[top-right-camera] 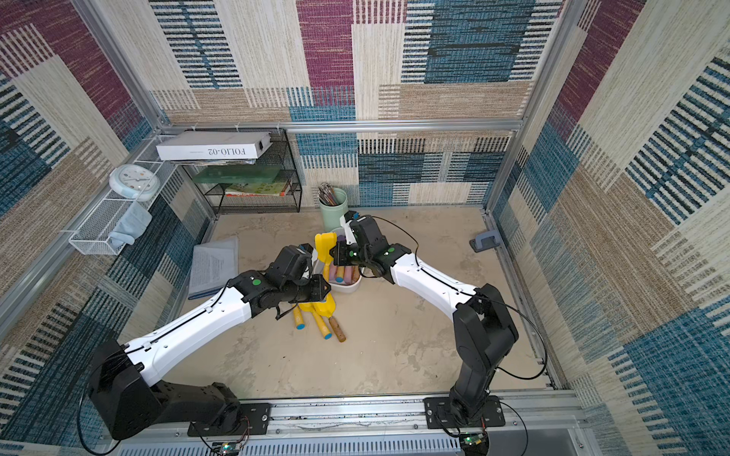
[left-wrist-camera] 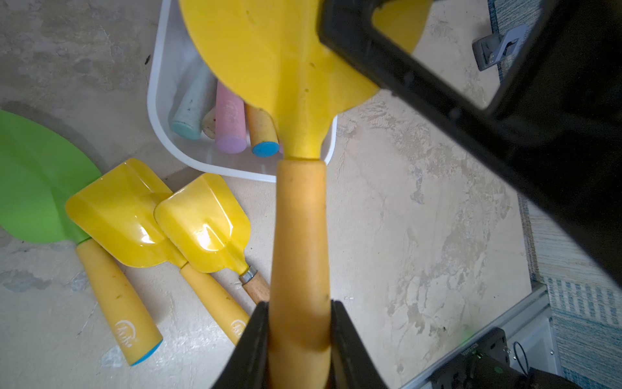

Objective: Put the shovel into the storage box
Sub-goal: Pick up the shovel from the center of the board, then place the shovel in the storage box.

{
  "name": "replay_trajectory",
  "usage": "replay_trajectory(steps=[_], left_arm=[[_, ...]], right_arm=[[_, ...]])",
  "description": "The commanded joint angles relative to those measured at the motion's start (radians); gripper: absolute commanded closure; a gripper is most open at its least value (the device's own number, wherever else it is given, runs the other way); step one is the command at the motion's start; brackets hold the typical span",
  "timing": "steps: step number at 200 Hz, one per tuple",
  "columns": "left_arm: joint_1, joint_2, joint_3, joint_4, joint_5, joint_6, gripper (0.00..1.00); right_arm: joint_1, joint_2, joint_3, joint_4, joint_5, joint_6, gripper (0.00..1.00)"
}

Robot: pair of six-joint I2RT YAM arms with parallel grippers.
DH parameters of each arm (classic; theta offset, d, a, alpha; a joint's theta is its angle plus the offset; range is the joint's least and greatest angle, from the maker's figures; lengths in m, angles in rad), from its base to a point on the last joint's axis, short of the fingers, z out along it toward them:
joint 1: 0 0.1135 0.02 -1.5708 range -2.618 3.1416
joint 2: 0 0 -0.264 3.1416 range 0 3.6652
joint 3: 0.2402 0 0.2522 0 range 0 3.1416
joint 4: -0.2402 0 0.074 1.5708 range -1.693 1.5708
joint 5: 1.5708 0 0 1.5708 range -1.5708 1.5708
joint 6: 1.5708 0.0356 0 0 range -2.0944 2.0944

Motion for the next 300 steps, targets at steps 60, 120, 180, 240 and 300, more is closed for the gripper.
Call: replay_trajectory(steps=[60,120,180,240,300], left_arm=[[-0.006,-0.014,0.038,-0.002,0.032,0.009,0.35],[-0.015,-0.083,0.019,0.001,0.043,0.021,0.13],[-0.015,-0.258,-0.089,-0.047,-0.05,0.006,0.06],[-0.008,-0.279,-0.145,-0.056,-0.08,-0.008,0.05],[0.01,-0.261,-0.168,-0.022,-0.063,-0.008,0.05]], right_arm=[[-0.002,0.015,0.017,0.024,0.018,-0.016,1.0],[-0.011,0.068,0.114,-0.068,0.097,-0.034,1.0],[-0.079,0.208,0.224,-0.119,0.058,-0.083,1.0],[-0.127,0.402,0.402,-0.17,-0.041,-0.117,1.0],[-0.156,0.496,0.454,-0.165,-0.074,-0.102,1.0]])
